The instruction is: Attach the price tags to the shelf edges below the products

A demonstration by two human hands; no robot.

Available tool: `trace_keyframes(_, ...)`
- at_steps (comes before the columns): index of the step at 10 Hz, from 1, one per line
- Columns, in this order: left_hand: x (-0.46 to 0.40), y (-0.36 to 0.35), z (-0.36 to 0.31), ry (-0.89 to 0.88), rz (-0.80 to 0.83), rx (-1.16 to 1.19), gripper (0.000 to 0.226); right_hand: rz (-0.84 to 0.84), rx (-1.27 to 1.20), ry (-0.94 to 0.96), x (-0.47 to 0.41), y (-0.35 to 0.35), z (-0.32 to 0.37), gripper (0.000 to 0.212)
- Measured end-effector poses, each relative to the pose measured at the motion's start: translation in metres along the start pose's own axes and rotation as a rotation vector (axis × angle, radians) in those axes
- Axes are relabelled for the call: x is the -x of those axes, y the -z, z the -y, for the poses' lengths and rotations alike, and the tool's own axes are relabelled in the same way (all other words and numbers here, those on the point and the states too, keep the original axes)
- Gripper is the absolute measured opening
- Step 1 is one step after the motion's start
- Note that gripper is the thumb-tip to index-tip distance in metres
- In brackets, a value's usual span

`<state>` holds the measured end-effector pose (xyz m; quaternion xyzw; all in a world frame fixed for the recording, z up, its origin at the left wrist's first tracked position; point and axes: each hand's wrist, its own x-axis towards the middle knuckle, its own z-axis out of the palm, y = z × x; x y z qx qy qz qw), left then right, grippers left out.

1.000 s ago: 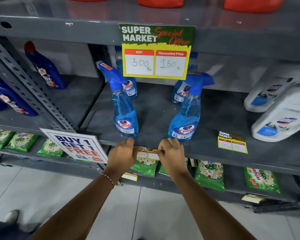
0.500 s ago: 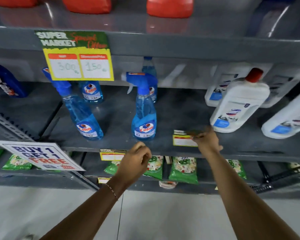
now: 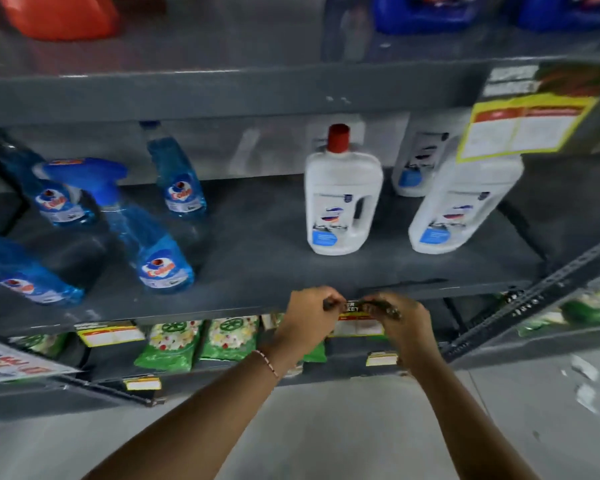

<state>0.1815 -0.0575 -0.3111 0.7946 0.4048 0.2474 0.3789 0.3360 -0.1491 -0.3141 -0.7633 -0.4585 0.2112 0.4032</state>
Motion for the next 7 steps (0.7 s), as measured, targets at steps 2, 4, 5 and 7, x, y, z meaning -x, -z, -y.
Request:
trace_keyframes(2,-0.016,-0.058,-0.017,0.014,-0.018,-0.058,0.008,-0.127,0.178,0.114,-0.015,0.025,-0.045,0.011)
trace_keyframes(4,-0.024,-0.072,-0.008,-0.003,-0.044,-0.159,0.011,-0.147,0.269,0.128,-0.030,0.013,-0.067,0.009)
trace_keyframes(5,-0.024,-0.071,-0.010,-0.069,-0.020,-0.268,0.011,-0.196,0.300,0.162,-0.026,0.010,-0.070,0.006)
trace_keyframes(7,-0.023,-0.051,-0.005,-0.207,0.073,-0.795,0.024,-0.427,0.414,0.022,-0.023,0.019,-0.069,0.020)
